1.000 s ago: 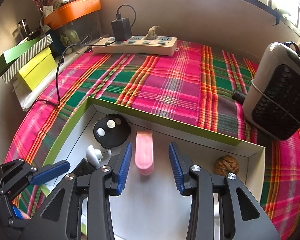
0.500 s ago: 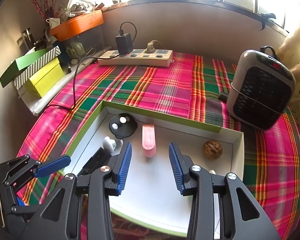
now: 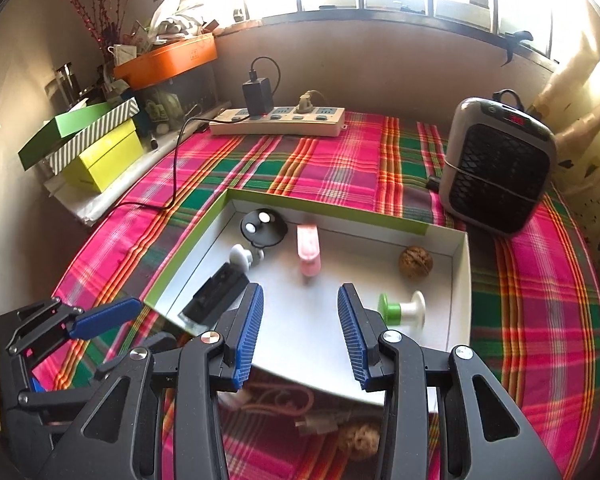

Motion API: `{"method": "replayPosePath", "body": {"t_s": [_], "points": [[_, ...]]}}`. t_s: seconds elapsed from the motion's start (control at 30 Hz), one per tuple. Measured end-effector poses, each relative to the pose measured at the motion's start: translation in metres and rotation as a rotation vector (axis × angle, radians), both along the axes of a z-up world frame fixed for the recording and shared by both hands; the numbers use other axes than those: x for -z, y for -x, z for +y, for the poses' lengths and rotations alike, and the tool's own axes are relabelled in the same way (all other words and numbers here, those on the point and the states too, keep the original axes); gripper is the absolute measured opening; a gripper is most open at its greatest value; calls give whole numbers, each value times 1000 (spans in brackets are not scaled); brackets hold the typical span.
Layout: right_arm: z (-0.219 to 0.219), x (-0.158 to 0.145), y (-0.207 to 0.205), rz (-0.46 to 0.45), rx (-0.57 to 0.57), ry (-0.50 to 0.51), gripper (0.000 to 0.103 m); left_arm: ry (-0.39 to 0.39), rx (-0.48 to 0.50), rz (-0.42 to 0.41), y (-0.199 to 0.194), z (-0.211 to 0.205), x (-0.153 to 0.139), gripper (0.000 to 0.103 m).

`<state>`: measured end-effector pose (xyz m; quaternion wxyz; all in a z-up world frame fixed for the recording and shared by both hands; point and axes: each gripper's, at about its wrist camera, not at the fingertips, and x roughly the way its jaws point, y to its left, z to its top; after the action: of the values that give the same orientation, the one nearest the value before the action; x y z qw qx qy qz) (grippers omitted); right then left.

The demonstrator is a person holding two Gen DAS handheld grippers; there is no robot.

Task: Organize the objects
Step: 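Open the right gripper to drop the pink clip while the left releases the black device in the tray, then withdraw both grippers from the tray toward the walnut and small jar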

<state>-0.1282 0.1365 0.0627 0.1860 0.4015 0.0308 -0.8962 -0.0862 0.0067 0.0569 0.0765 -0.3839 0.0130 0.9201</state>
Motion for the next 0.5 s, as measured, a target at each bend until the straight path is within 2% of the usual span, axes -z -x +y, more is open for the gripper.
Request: {"method": "replayPosePath", "body": {"t_s": [0.13, 0.23, 0.5], "points": [[5, -1, -12, 20, 10, -2, 41, -14, 1, -1, -6, -1, 1, 37], [13, 1, -23, 31, 27, -2, 45, -27, 1, -5, -11, -3, 4, 37], [31, 8, -43, 54, 80, -13, 46, -50, 25, -26, -20, -1, 14, 38]]}}
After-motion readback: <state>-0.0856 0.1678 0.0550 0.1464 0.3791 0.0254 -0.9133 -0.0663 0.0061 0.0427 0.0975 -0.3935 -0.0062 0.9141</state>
